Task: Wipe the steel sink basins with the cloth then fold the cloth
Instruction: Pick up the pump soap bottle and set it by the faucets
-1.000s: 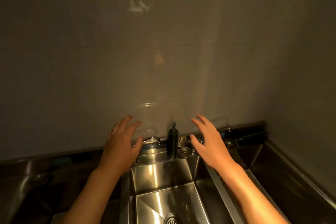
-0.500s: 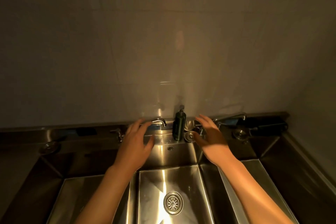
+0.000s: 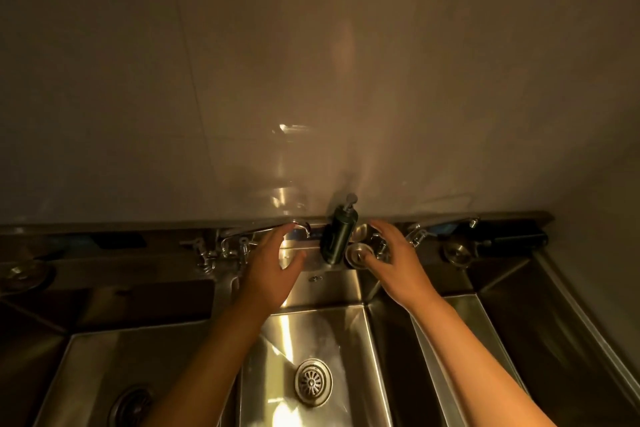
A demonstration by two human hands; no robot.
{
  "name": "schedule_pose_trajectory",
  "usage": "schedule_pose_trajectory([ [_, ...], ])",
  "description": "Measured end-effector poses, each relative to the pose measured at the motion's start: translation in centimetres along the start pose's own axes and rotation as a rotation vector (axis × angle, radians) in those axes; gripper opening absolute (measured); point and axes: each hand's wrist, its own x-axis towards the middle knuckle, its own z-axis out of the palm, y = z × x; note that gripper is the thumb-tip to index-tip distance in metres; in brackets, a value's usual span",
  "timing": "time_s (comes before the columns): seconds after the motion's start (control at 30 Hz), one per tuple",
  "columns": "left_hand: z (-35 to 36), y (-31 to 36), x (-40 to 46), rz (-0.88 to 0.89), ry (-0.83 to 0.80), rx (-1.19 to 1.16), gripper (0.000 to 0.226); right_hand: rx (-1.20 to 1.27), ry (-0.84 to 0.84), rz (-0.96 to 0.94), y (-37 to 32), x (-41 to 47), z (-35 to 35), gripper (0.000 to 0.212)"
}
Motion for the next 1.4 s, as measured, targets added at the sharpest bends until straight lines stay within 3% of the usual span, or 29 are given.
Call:
schedule_pose_trajectory([
  [0.13, 2.4, -1.7, 1.7, -0.068, -0.071, -0.03, 0.062, 0.028, 0.007, 0.076, 1.7, 2.3, 0.4, 0.052],
  [0.3, 5.0, -3.5, 4.5, -0.12, -0.101, -0.014, 0.061, 0.042, -0.051, 0.129, 3.7, 6.6, 1.3, 0.078],
  [0.43, 6.2, -4.9, 5.7, -0.177, -0.071, -0.03, 0.06, 0.049, -0.093, 0.113, 5.1, 9.9, 2.7, 0.086],
  [0.77, 8.6, -6.0, 5.6, -0.212, -0.056, -0.052, 0.054, 0.262, -0.135, 0.147, 7.5, 12.2, 5.5, 0.067],
  [1.0, 8.9, -6.3, 4.0, -0.278, -0.026, -0.12, 0.059, 0.293, -0.079, 0.151, 7.3, 12.1, 6.0, 0.061],
  [1.4, 7.3, -3.0, 2.5, -0.185, 0.007, -0.065, 0.062, 0.217, -0.033, 0.073, 3.1, 8.7, 2.4, 0.063],
])
